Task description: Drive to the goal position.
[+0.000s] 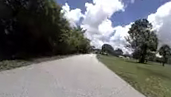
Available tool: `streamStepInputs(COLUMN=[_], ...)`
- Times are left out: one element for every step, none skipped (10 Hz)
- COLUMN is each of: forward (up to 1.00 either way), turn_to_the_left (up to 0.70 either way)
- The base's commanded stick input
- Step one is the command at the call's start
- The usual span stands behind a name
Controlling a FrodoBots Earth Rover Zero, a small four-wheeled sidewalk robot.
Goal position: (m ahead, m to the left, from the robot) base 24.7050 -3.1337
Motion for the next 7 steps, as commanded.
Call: streamStepInputs(forward=[0.50,0.50,0.50,0.50,0.50,0.50,0.50], turn_to_the_left=[0.00,0.00,0.00,-0.14,-0.07,0.00,0.00])
